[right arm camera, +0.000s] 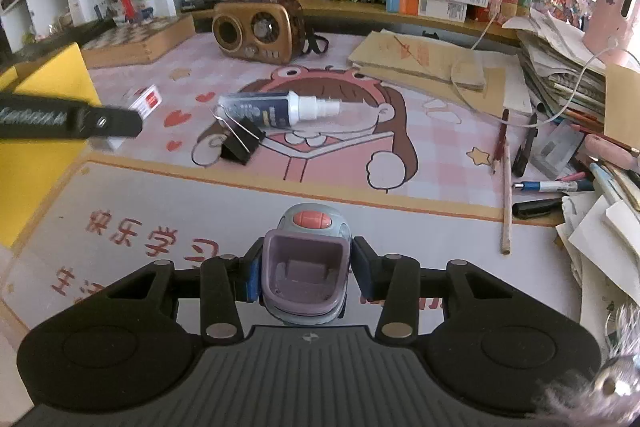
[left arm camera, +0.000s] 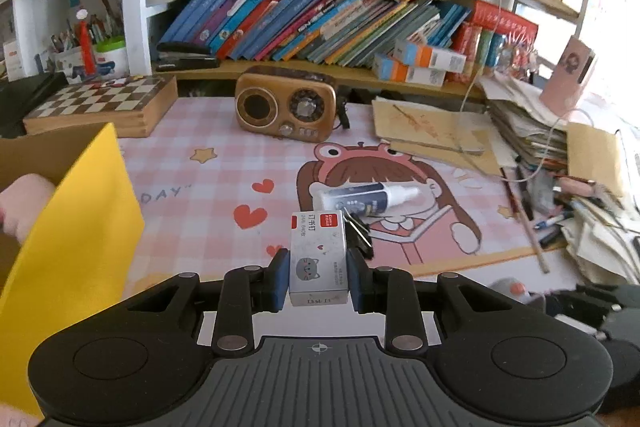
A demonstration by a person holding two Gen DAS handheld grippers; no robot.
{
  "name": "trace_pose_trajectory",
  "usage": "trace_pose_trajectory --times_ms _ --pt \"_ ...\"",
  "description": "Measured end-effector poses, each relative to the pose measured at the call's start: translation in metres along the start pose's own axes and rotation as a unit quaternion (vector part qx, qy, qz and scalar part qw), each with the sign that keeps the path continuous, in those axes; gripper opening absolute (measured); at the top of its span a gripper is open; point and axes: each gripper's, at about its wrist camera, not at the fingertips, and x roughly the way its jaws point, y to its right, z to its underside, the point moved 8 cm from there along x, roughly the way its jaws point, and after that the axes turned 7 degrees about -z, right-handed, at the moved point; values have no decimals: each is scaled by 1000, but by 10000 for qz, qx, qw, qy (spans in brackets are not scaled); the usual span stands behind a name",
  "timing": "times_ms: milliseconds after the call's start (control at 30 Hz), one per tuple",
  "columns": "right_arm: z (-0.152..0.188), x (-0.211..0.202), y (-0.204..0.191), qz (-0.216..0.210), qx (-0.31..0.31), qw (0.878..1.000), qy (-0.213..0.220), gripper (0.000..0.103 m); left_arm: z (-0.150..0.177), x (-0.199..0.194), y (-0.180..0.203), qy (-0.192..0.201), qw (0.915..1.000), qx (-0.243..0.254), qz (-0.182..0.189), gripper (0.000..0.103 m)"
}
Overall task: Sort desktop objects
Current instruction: 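Grasp the small white box with the left tool while the right tool holds the toy car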
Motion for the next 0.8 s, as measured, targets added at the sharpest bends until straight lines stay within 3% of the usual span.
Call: trace_pose_trajectory --times_ms 267,800 --pt "-1 -31 -18 -127 33 9998 162 41 16 -44 -10 126 9997 -162 98 28" --pt "32 -69 -86 -204 55 9997 107 41 59 -112 -59 257 9988 -340 254 28"
